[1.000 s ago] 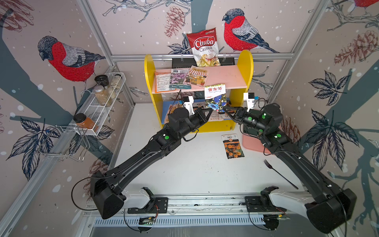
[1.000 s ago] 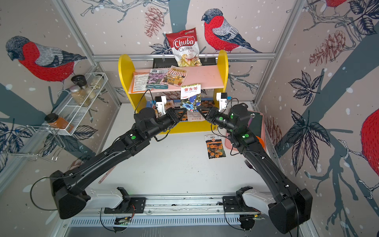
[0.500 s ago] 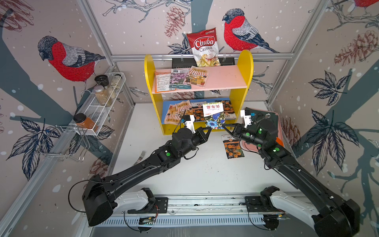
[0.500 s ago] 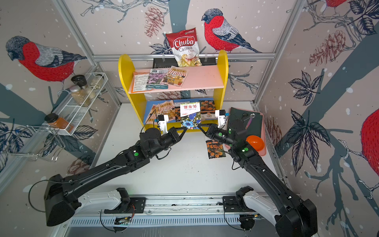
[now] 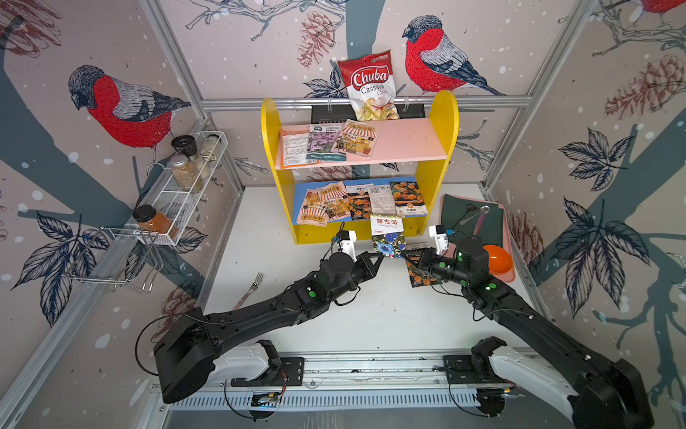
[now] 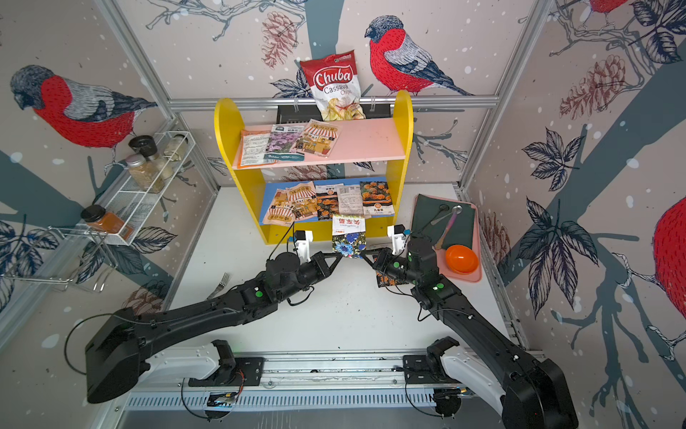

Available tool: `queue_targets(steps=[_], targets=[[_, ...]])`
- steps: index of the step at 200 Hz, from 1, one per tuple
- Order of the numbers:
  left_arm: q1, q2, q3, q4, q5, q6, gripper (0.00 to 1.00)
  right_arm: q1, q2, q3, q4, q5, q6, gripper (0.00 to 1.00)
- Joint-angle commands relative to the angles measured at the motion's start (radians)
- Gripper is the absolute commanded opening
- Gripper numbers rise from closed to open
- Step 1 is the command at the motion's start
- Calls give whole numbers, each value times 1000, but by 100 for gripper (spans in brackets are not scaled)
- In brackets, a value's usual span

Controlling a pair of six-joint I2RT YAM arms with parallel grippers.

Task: Take the seed bag off the shelf
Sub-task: Place the seed packet at the center of the board.

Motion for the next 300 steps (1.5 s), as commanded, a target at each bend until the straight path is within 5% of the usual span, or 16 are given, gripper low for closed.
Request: queue_targets(steps=[1,181,300], targets=[[-9,33,-48,143,-17,-32,0,-1,-6,-25,31,61,-19,0],[-35,442,-106,468,20,-148,0,-69,182,-155,88,72,-133,0],[-75,600,-89,534,2,-189,0,-96,340,-183,122,66,-201,0]])
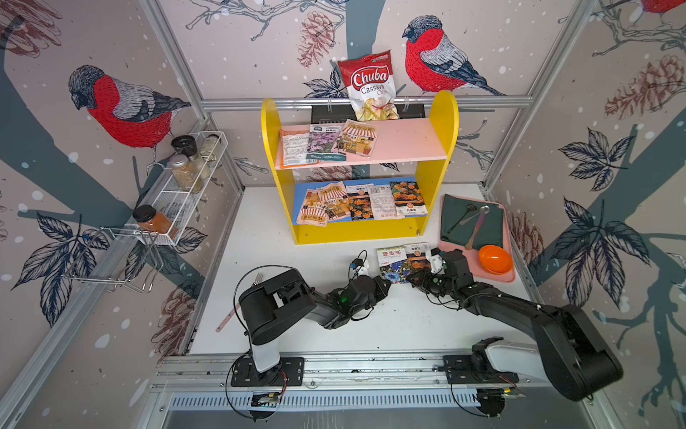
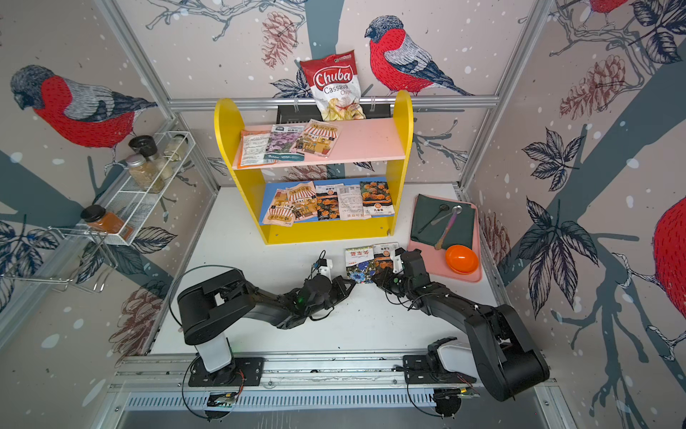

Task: Take the seed bag off the shelf
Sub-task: Place the seed packet at the center of the board.

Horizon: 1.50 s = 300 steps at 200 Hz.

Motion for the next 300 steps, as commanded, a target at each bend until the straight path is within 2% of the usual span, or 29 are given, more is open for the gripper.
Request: queue_targets(steps=[1,88,126,146,180,227,257,283,300], targets=[[-9,22,4,50,7,-13,0,-2,11,-13,52,26,-19,0],[-17,28,2,29,-7,-18,0,-3,61,1,50,37,-42,0],[-17,38,-4,29,-7,-26,10,-4,82,22,39,34,-54,0],[-17,44,4,21,-5,-22,15,-1,78,20,40,37,-52,6],[-16,49,18,4,4,-22,18,-4,66,14,39,38,-48,7],[-16,28,11,-8,7,-24,19,-6,62,19,21,39,-56,26],[-15,-19,-3,-30,4,-12,28,-9,67,30,-4,44,-70,37],[-17,-71,4,-82,4,7,33,-16,61,37,-27,54,-80,55],[-15,-103,9,-117,6,20,35,-19,50,42,-50,62,-87,73]])
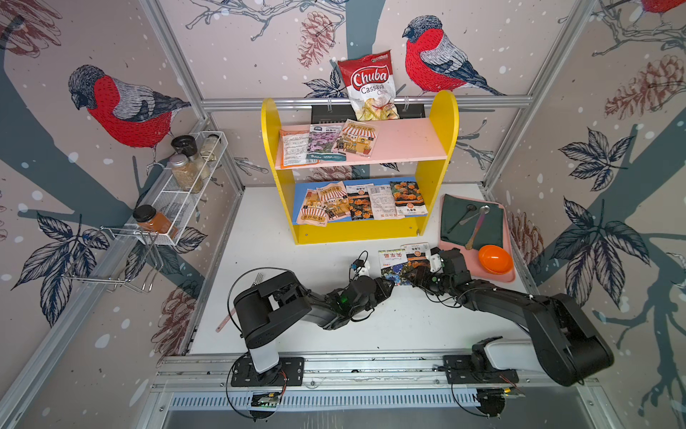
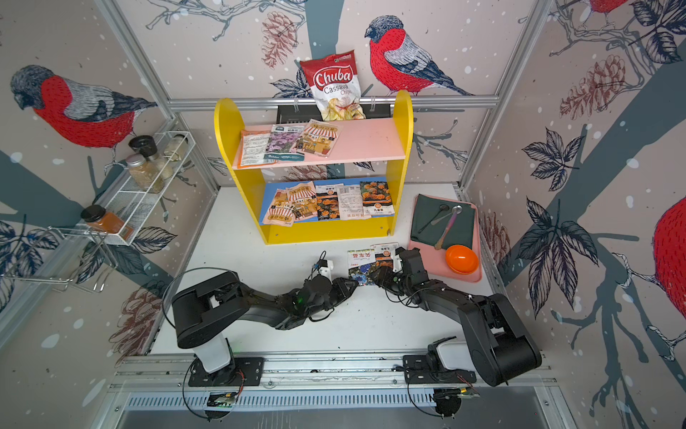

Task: Take the seed bag off the shelf
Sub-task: Place the seed packet at the center of the board.

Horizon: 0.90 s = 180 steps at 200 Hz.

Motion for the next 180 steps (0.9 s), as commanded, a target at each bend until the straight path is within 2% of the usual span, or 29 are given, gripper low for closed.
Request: queue_targets(steps=[1,21,43,60,76,89,144,180], targets=[[-1,-36,8,-60,4,32,35,-5,-15,12,-43,20,-31,74],[3,-73,28,-122,8,59,35,-16,-45,20,-83,32,-45,84],[18,-106,56,-183,40,94,46,-21,-117,34,-137,38,-56,92],[33,-135,86,-252,73,135,61,-20,-176,51,-188,33,-63,100],[47,-167,120,-319,95,176,84,-20,-237,73,-238,32,-70,100],[58,-196,147,-372,113,209,95,-21,-286,94,-281,28,-73,100],[113,-341,294,-608,151,347,96,-23,-447,228,-425,43,-88,100],[151,-413,462,-836,114,500,96,-20,-479,418,-473,36,-92,100]])
